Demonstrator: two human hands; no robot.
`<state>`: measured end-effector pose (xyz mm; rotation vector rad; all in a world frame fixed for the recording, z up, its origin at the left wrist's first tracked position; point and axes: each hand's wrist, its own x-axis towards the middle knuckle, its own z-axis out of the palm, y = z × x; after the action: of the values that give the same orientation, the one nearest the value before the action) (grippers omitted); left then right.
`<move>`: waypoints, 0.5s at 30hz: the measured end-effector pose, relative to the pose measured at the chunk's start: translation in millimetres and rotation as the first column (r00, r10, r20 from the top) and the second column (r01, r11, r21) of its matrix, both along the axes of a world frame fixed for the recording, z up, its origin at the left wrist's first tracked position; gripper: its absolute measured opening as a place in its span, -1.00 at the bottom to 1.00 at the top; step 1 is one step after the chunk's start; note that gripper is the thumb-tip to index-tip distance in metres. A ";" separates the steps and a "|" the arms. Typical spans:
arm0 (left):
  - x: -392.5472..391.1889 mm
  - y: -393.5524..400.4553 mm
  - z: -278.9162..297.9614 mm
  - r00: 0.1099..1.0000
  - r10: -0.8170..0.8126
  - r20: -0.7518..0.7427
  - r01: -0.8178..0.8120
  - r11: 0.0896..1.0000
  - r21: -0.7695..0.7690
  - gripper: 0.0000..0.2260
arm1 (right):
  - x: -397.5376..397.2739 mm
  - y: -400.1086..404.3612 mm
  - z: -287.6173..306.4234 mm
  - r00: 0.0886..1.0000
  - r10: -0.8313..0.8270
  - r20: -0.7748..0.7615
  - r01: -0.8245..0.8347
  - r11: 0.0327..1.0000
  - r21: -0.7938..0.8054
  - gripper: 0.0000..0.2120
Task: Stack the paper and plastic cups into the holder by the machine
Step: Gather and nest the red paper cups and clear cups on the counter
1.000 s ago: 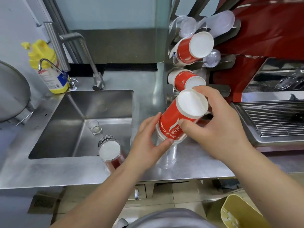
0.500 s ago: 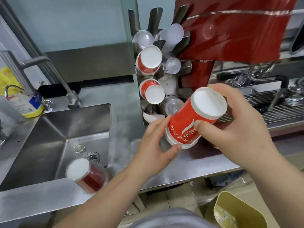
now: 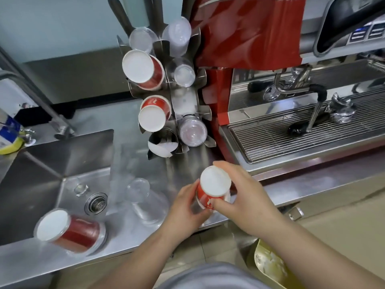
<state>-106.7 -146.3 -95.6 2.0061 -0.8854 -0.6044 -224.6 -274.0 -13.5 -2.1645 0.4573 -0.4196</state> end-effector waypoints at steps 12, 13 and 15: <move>0.4 -6.2 -36.8 0.986 0.118 -0.121 -0.107 0.990 0.094 -0.53 | 20.8 -12.7 -53.1 0.995 0.022 -0.100 -0.022 1.000 0.003 -0.30; 0.1 -6.7 -38.0 0.985 0.123 -0.122 -0.110 0.989 0.102 -0.54 | 21.5 -13.4 -55.0 0.994 0.024 -0.104 -0.024 1.000 0.000 -0.30; 0.0 -7.3 -40.9 0.984 0.125 -0.129 -0.111 0.988 0.112 -0.53 | 21.8 -14.5 -59.2 0.993 0.026 -0.118 -0.027 1.000 -0.003 -0.28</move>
<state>-106.8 -153.7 -136.5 2.0670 -0.6608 -0.7230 -202.8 -288.5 -72.8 -2.2053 0.4929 -0.2790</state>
